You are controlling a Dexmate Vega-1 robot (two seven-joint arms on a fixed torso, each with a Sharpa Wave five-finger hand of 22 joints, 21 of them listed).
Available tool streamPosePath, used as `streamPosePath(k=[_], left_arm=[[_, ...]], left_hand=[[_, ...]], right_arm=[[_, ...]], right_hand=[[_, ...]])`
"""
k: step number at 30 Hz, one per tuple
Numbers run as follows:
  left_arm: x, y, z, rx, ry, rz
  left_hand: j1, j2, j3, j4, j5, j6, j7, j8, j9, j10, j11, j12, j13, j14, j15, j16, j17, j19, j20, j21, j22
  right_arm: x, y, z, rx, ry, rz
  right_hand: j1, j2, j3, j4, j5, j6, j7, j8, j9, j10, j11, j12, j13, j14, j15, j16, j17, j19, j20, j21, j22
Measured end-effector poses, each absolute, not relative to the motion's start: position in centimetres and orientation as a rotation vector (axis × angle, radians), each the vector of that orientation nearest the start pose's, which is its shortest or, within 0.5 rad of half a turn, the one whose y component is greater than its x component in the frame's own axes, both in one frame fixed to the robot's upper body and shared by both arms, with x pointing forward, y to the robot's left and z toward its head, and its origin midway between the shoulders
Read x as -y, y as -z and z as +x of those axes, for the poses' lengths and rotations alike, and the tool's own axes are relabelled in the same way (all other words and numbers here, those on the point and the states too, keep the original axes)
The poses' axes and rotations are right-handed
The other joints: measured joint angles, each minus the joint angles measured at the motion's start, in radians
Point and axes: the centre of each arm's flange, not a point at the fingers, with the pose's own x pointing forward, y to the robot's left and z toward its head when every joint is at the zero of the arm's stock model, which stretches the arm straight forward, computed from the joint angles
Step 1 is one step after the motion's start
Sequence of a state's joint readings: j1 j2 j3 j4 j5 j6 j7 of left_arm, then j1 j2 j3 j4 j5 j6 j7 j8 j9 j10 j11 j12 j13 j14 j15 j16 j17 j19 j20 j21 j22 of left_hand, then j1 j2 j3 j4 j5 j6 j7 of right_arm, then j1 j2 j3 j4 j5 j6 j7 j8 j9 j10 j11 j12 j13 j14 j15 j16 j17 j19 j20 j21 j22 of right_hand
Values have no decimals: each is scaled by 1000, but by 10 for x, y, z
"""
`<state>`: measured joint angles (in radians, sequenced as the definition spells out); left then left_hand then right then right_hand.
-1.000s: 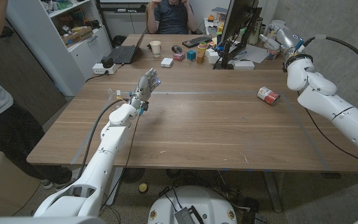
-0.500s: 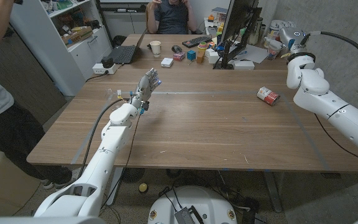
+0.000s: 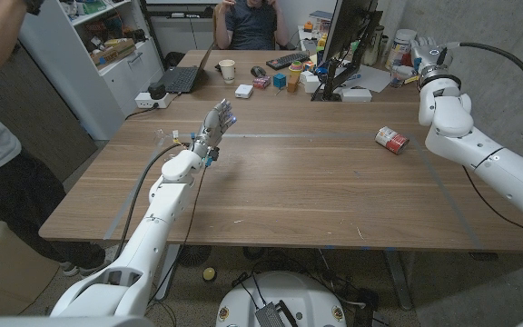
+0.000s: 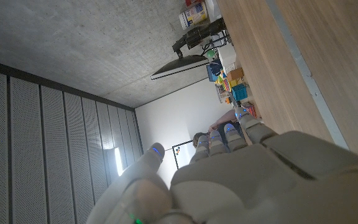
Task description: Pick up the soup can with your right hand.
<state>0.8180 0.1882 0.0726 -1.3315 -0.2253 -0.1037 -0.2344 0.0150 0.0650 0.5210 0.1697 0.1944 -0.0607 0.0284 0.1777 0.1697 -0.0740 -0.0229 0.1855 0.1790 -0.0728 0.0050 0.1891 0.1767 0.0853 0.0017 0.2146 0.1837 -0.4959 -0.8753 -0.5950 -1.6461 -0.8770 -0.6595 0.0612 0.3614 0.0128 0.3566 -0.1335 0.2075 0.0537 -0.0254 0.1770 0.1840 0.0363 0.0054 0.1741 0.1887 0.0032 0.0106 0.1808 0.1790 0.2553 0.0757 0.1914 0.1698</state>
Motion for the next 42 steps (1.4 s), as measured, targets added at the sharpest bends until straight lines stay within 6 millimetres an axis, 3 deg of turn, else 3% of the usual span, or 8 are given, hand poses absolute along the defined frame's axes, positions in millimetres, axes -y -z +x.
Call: streamPosePath(k=[7, 22, 42], left_arm=[[-246, -12, 661, 604, 254, 52], [-243, -14, 661, 606, 253, 54], [-242, -15, 663, 598, 254, 57]], left_hand=[[0, 0, 0, 0, 0, 0, 0, 0, 0, 0, 0, 0, 0, 0, 0, 0, 0, 0, 0, 0, 0], [0, 0, 0, 0, 0, 0, 0, 0, 0, 0, 0, 0, 0, 0, 0, 0, 0, 0, 0, 0, 0], [0, 0, -4, 4, 0, 0, 0, 0, 0, 0, 0, 0, 0, 0, 0, 0, 0, 0, 0, 0, 0]], right_arm=[[382, -185, 595, 235, 752, -1641], [382, -180, 602, 166, 679, -1681], [377, -164, 617, 79, 538, -1728]], right_hand=[[-1, -12, -14, 1, 4, -6, -1, 0, 5, -9, -2, 4, 0, -4, 4, 3, 0, 32, 66, 6, 0], [6, -41, -39, -7, 19, -15, -11, 5, 5, -10, -4, 12, 0, 17, 2, 12, 0, 91, 110, 20, -2], [-1, -75, -66, -3, 27, -33, -17, 5, 4, -17, -10, 12, 0, 33, 11, 13, 0, 135, 126, 23, -2]])
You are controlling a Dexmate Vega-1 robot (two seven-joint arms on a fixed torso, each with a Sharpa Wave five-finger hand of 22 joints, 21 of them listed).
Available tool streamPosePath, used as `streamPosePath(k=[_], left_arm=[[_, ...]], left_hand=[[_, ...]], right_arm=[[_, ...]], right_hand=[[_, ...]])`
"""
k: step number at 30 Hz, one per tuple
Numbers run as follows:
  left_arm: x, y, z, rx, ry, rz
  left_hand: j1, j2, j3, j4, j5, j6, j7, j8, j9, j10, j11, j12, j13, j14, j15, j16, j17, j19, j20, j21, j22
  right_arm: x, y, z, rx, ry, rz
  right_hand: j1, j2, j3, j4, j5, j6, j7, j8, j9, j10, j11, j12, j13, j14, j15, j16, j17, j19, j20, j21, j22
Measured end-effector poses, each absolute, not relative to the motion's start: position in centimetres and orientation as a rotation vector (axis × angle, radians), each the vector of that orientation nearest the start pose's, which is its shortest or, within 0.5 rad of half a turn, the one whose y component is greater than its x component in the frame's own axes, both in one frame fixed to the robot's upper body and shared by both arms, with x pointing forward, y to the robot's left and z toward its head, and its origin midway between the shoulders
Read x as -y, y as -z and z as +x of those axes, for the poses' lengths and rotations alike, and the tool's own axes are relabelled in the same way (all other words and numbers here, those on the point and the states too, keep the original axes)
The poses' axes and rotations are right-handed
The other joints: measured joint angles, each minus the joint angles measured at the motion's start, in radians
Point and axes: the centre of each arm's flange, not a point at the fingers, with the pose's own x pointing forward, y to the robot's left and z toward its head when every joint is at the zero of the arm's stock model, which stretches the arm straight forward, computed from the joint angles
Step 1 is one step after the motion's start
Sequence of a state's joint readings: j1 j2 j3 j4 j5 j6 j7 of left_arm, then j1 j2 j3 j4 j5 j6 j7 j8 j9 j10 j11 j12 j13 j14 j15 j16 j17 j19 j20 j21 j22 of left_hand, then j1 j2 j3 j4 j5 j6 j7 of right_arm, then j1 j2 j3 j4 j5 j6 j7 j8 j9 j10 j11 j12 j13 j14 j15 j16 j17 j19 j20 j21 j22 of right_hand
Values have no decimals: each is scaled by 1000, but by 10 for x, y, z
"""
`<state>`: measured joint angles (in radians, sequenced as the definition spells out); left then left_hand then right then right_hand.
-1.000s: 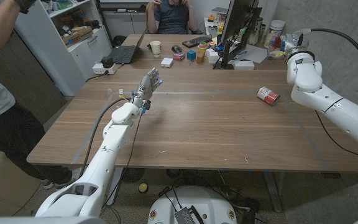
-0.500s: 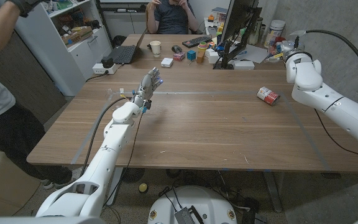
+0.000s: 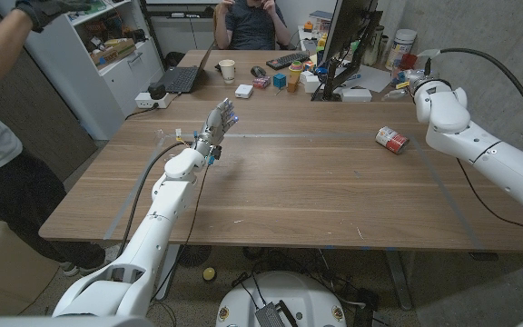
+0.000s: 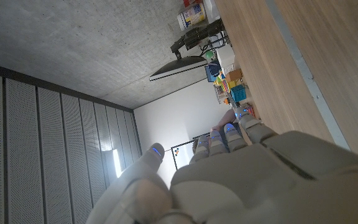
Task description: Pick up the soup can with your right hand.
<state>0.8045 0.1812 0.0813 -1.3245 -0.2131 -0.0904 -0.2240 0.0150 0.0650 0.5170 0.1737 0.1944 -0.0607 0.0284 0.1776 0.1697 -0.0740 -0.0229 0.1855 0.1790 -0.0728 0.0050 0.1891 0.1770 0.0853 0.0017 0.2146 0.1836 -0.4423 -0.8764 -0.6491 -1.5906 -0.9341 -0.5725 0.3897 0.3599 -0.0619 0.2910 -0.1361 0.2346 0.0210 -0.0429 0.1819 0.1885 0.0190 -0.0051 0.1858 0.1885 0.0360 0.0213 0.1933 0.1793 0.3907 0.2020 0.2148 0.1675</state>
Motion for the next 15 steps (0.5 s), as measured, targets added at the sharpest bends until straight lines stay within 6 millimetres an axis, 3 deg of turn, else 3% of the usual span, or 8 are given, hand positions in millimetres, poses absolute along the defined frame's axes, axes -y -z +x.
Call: streamPosePath(k=[15], left_arm=[[-242, -15, 664, 594, 254, 59]], left_hand=[[0, 0, -3, -3, 0, 0, 0, 0, 0, 0, 0, 0, 0, 0, 0, 0, 0, 0, 0, 0, 0]], right_arm=[[375, -149, 632, 15, 441, -1730]], right_hand=[[1, -17, -12, 4, 6, -5, -5, 0, 0, 0, 0, 0, 0, 4, -3, 0, 0, 12, 5, 0, 0]])
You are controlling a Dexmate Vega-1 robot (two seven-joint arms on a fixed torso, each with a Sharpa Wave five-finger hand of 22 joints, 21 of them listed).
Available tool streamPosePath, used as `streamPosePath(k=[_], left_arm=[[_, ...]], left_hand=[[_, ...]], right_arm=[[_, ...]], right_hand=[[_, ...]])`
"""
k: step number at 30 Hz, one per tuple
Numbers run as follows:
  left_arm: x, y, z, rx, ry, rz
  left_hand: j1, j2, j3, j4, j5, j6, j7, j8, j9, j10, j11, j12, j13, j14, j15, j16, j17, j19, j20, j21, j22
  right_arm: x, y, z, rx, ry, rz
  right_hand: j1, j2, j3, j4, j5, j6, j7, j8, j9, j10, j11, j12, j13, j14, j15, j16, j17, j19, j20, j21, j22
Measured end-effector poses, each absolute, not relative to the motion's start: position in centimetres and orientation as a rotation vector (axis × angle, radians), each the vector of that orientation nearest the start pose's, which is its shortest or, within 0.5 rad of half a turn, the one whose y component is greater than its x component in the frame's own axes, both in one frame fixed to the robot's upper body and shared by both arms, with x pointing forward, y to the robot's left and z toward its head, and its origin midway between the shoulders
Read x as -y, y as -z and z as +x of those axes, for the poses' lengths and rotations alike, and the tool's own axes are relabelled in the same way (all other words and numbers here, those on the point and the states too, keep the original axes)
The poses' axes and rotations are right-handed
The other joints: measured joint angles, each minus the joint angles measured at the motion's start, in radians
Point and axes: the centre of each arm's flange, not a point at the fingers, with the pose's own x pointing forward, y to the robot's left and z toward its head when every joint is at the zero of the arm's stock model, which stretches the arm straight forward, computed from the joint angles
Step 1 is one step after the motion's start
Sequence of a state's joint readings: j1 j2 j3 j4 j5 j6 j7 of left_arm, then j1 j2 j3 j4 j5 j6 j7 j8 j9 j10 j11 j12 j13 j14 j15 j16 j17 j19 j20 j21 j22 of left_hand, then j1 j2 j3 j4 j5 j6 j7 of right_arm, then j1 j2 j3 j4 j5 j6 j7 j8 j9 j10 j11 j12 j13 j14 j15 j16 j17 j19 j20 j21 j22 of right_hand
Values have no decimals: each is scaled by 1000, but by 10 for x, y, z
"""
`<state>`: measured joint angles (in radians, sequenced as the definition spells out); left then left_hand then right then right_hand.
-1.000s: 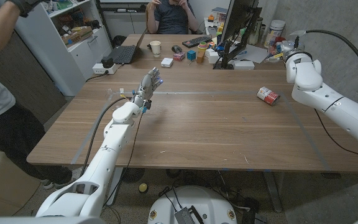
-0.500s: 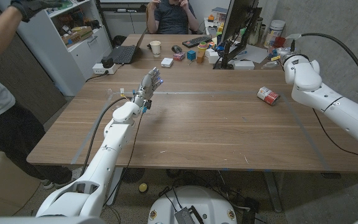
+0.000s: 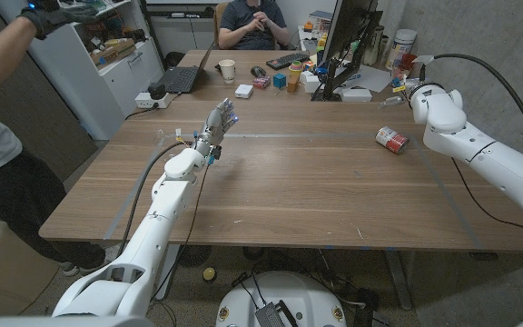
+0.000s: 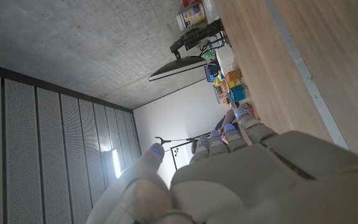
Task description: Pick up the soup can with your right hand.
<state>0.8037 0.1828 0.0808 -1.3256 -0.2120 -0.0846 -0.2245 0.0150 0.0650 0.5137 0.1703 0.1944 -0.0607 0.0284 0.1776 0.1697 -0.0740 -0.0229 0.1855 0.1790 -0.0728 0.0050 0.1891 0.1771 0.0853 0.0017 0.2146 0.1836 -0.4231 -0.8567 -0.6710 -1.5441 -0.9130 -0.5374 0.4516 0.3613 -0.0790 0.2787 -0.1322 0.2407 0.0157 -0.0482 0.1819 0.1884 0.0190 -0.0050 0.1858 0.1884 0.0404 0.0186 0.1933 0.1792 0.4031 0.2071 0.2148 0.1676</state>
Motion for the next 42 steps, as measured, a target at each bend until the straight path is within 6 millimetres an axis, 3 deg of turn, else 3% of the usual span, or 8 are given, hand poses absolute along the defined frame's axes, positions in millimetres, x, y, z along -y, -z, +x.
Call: streamPosePath(k=[42], left_arm=[[-244, -17, 665, 593, 255, 66]], left_hand=[[0, 0, -1, -1, 0, 0, 0, 0, 0, 0, 0, 0, 0, 0, 0, 0, 0, 6, 6, 0, 0]], right_arm=[[381, -111, 665, -143, 266, -1711]], right_hand=[[9, -11, -16, 0, 26, -5, -5, 0, 0, 2, -2, 0, 0, 30, 1, 7, 0, 37, 2, -4, 0]])
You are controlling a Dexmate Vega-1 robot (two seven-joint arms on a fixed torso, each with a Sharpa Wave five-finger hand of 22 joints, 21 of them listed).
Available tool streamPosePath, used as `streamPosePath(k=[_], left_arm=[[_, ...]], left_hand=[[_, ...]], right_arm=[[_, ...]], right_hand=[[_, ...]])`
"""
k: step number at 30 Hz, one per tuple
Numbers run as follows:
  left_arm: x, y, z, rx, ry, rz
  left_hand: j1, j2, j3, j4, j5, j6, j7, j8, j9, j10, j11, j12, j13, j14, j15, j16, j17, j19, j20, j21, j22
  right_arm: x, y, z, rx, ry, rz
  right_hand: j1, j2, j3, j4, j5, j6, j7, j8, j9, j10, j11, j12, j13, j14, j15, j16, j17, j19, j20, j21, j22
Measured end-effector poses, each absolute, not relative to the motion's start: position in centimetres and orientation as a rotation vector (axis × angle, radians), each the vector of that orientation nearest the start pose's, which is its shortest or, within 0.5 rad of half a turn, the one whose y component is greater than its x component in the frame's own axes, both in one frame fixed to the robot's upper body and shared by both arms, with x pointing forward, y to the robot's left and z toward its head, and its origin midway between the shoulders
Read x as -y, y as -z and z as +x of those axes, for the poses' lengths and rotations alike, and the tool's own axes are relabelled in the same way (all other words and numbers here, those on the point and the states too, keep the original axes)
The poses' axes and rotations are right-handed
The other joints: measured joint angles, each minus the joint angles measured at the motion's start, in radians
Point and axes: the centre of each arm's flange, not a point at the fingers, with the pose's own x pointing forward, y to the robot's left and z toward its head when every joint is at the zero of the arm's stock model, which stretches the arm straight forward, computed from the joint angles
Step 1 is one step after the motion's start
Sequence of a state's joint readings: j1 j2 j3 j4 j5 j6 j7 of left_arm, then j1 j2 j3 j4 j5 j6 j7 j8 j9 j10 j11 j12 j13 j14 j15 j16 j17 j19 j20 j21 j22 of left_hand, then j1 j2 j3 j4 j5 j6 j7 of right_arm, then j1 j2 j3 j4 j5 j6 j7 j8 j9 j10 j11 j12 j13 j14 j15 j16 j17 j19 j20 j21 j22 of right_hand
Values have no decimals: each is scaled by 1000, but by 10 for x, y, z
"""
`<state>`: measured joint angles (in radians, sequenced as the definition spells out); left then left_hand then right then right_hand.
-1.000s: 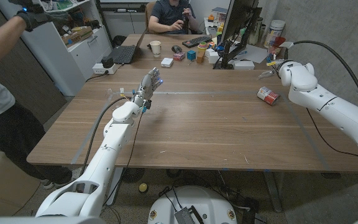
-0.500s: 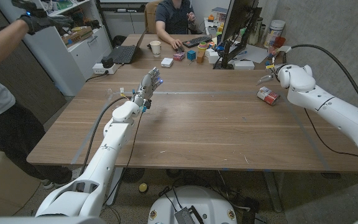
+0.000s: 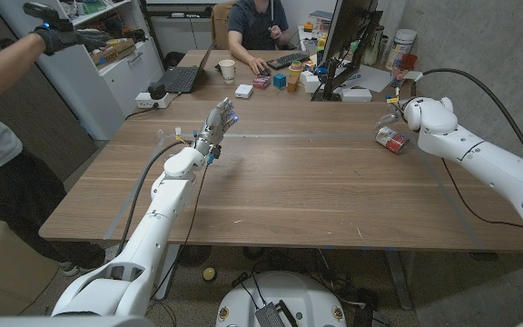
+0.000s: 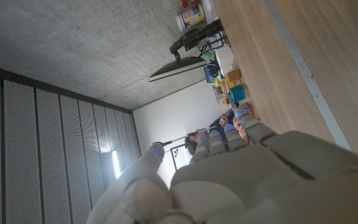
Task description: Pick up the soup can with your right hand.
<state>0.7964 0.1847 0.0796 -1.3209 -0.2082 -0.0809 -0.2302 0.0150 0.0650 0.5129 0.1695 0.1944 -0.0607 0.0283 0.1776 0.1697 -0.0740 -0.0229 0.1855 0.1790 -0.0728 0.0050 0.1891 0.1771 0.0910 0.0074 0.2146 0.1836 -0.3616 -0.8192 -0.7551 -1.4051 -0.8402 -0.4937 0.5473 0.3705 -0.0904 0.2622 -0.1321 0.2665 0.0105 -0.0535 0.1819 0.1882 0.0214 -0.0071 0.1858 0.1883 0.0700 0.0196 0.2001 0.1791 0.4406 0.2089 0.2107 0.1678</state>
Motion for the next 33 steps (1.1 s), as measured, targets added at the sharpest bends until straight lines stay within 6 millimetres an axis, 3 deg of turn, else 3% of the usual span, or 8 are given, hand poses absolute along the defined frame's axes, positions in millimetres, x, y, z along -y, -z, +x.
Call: streamPosePath(k=[17, 23, 28, 33], left_arm=[[-243, -20, 662, 601, 255, 70], [-242, -21, 662, 602, 256, 72], [-241, -21, 661, 604, 258, 74], [-240, -22, 661, 605, 259, 76]], left_hand=[[0, 0, 0, 0, 0, 0, 0, 0, 0, 0, 0, 0, 0, 0, 0, 0, 0, 0, 0, 0, 0], [0, 0, 0, 0, 0, 0, 0, 0, 0, 0, 0, 0, 0, 0, 0, 0, 0, 0, 0, 0, 0], [0, 0, -3, 3, 0, 0, 0, 0, 0, 0, 0, 0, 0, 0, 0, 0, 0, 0, 0, 0, 0], [0, 0, -4, 4, 0, 0, 0, 0, 0, 0, 0, 0, 0, 0, 0, 0, 0, 0, 0, 0, 0]], right_arm=[[388, -99, 675, -232, 228, -1700], [390, -95, 678, -261, 219, -1697], [392, -93, 679, -285, 210, -1690], [394, -91, 682, -307, 201, -1685]], right_hand=[[18, 0, -8, 0, 8, -4, 4, 8, 0, 11, -4, 8, 0, 27, -13, 4, 0, 33, -3, -4, 0], [38, 0, -13, -4, 18, -4, 4, 8, 0, 18, -11, 8, 0, 48, -18, 4, 0, 76, -11, 2, 0], [76, -1, -18, -10, 30, -7, 7, 8, 0, 35, -5, 8, 0, 88, -24, 12, 0, 165, -25, 20, 0], [92, 0, -18, -10, 38, -7, 7, 8, 0, 43, -11, 12, 0, 107, -30, 12, 0, 207, -32, 20, 0]])
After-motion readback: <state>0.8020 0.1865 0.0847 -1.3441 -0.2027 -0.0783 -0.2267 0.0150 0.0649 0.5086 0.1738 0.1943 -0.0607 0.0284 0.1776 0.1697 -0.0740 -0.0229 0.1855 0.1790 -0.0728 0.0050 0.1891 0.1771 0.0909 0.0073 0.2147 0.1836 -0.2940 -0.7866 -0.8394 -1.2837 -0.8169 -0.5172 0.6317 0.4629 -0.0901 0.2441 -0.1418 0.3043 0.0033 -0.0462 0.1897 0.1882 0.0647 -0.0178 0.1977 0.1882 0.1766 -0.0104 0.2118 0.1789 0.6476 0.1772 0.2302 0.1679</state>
